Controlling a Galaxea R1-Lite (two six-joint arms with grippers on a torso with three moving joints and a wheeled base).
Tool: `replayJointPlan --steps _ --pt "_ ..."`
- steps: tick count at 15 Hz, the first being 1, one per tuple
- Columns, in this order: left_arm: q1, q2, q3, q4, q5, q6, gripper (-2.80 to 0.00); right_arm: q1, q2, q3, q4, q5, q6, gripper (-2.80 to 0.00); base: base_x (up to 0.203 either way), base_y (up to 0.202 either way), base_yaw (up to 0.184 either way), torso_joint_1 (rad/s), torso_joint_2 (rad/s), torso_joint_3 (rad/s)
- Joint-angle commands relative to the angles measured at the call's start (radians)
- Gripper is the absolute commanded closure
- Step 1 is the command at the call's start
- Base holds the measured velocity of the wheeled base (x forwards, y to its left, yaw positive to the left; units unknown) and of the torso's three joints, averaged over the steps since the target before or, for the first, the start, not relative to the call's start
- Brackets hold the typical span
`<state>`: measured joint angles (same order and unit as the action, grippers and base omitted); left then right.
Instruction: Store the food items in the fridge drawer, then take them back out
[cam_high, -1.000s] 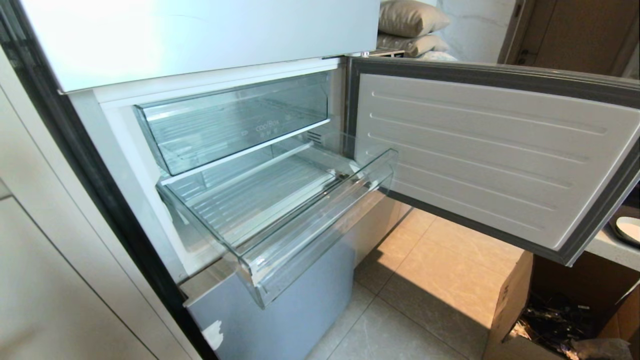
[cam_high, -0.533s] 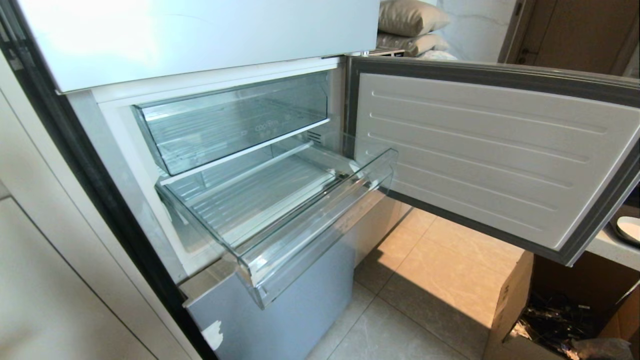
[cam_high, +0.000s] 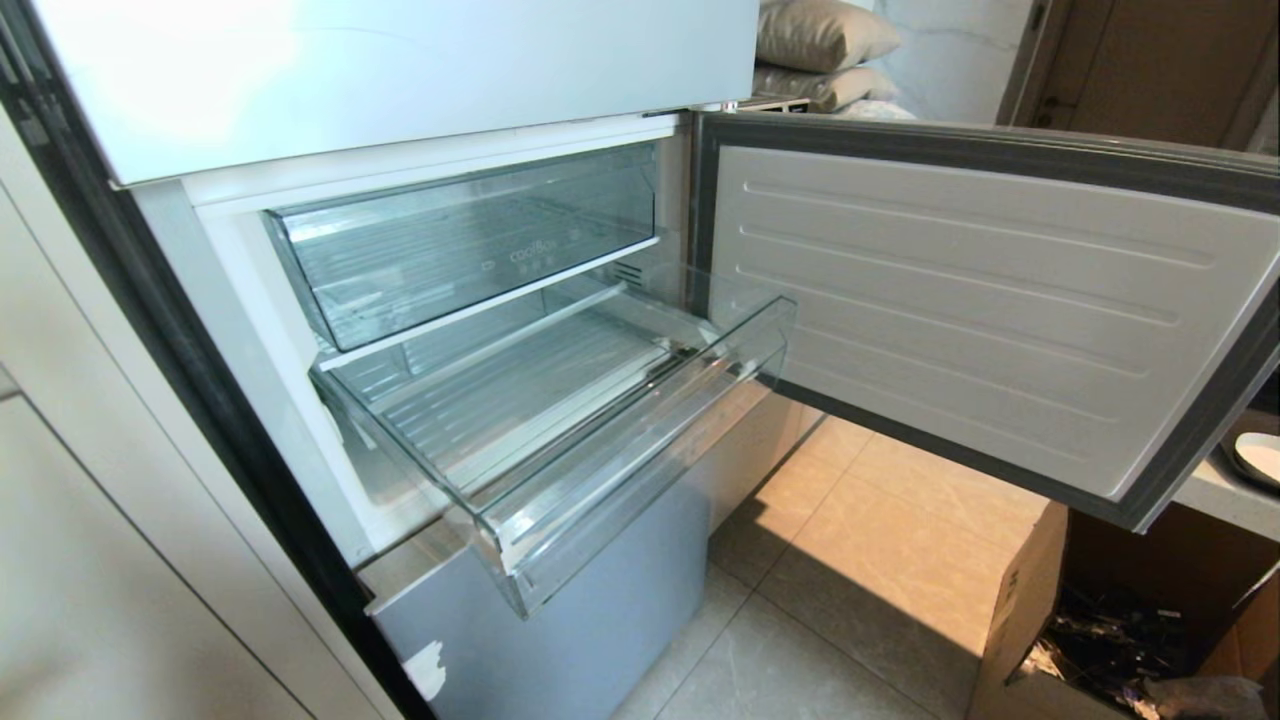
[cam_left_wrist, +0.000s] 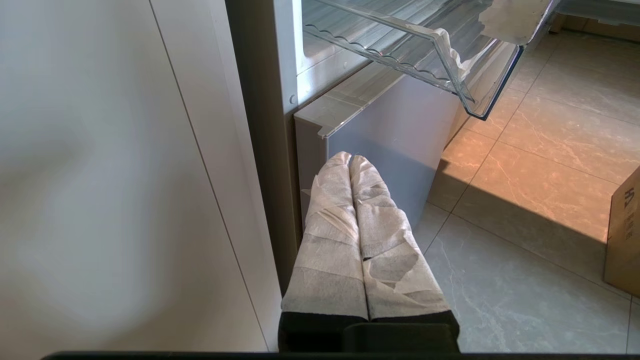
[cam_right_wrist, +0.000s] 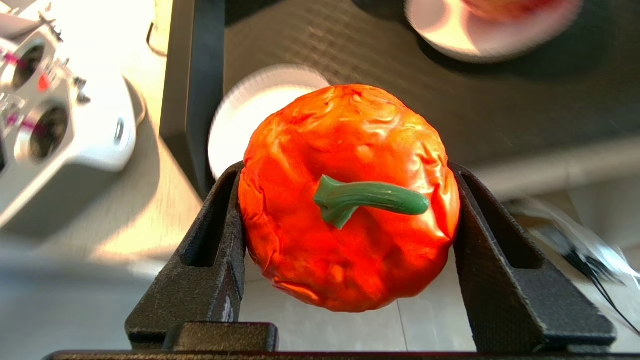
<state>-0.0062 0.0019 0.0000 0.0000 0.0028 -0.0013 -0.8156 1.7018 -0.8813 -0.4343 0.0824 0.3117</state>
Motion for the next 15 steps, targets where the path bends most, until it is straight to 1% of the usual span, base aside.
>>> replayJointPlan --steps 1,4,6,7,10,15 --pt "0.0 0.001 0.0 0.0 0.0 0.0 0.0 0.014 0.146 -0.092 -0.003 0.007 0.002 0.0 0.0 0.0 0.0 0.0 0.0 0.0" --pt "0.0 0.001 0.0 0.0 0.0 -0.002 0.0 0.051 0.285 -0.236 -0.003 0.012 0.007 0.0 0.0 0.0 0.0 0.0 0.0 0.0" --pt "0.0 0.001 0.0 0.0 0.0 0.0 0.0 0.079 0.352 -0.303 0.001 0.016 0.012 0.0 0.0 0.0 0.0 0.0 0.0 0.0" --pt "0.0 0.001 0.0 0.0 0.0 0.0 0.0 0.094 0.365 -0.315 0.002 0.023 0.015 0.0 0.0 0.0 0.0 0.0 0.0 0.0" --pt "0.0 0.001 0.0 0.0 0.0 0.0 0.0 0.095 0.372 -0.331 0.005 0.062 0.017 0.0 0.0 0.0 0.0 0.0 0.0 0.0" --pt "0.0 0.001 0.0 0.0 0.0 -0.002 0.0 0.096 0.337 -0.327 0.035 0.066 0.018 0.0 0.0 0.0 0.0 0.0 0.0 0.0"
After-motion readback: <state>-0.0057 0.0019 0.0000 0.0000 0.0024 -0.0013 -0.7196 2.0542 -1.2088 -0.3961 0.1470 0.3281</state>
